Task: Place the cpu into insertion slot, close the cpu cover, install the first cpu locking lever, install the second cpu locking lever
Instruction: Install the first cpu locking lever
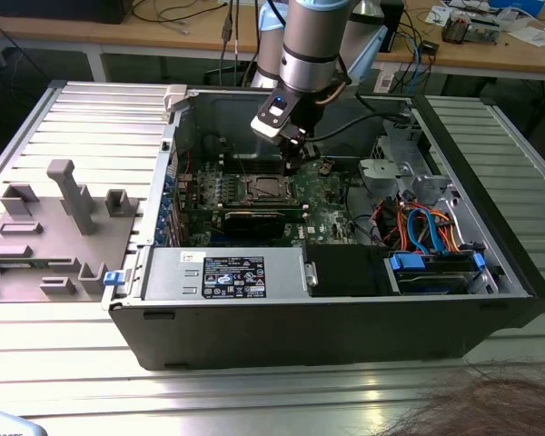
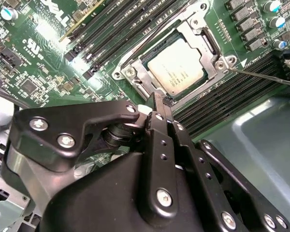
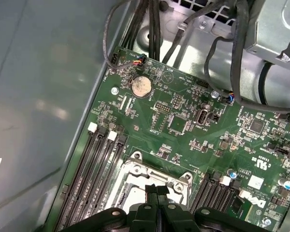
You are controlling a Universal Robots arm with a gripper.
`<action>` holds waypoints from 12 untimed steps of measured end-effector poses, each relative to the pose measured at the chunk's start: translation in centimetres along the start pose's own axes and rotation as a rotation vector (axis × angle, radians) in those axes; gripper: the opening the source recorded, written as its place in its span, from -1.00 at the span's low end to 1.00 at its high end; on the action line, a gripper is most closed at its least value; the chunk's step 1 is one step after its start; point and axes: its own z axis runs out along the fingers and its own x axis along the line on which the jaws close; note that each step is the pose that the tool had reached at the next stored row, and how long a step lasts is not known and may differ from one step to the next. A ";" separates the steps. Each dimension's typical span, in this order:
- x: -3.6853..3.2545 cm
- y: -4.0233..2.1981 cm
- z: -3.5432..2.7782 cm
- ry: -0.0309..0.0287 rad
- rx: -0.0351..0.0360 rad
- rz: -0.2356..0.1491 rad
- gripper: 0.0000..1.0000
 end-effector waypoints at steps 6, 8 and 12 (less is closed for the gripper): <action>0.00 0.00 0.00 -0.0015 0.0011 -0.044 -0.79; 0.00 0.00 0.00 -0.0019 0.0013 -0.052 -0.79; 0.00 0.00 0.00 -0.0024 0.0017 -0.071 -0.79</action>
